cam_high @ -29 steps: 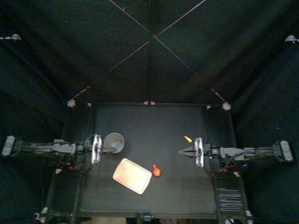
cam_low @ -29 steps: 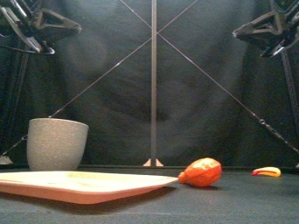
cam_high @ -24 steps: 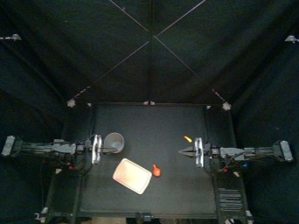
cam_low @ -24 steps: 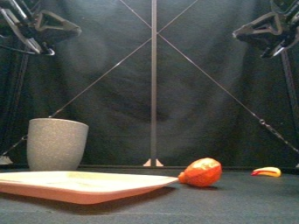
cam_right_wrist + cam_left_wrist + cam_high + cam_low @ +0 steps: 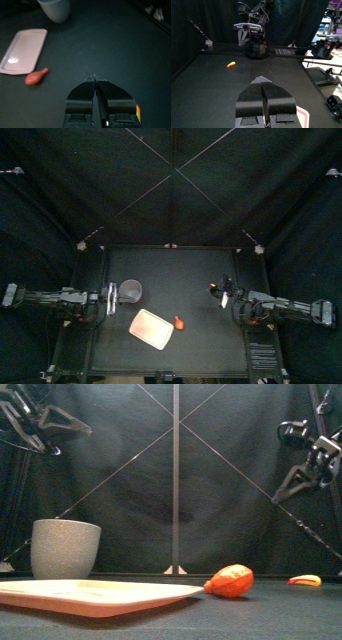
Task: Pick the shrimp then place it in the grey bowl
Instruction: Pick the shrimp
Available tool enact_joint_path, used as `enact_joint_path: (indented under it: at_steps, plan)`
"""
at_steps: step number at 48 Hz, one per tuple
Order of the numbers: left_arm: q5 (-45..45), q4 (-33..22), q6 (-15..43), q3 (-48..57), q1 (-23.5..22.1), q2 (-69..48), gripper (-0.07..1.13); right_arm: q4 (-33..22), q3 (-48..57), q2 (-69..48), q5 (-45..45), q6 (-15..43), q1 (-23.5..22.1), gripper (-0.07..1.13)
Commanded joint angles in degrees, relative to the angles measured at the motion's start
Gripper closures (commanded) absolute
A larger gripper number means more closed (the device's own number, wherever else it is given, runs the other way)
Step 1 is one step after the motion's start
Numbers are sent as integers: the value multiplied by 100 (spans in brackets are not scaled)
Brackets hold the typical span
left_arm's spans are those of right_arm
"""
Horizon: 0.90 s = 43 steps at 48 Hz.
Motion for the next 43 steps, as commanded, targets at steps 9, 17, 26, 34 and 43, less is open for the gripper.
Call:
enact_joint_path:
  at_steps: [9, 17, 26, 34, 43]
  plan:
    - [-26, -26, 9, -44, 44, 26, 98, 88, -114, 62, 1011, 0, -677, 72]
    - [-26, -26, 18, -44, 88, 26, 98, 105, -9, 158, 1028, 9, -914, 66]
    - [-35, -18, 18, -53, 97, 18, 98, 422, -18, 264, 984, 9, -1204, 40]
    - [-62, -9, 26, -26, 97, 26, 98, 633, 9, 308, 940, 9, -1477, 16]
    - [-97, 0, 26, 9, 97, 26, 98, 580, 62, 501, 932, -9, -1538, 15]
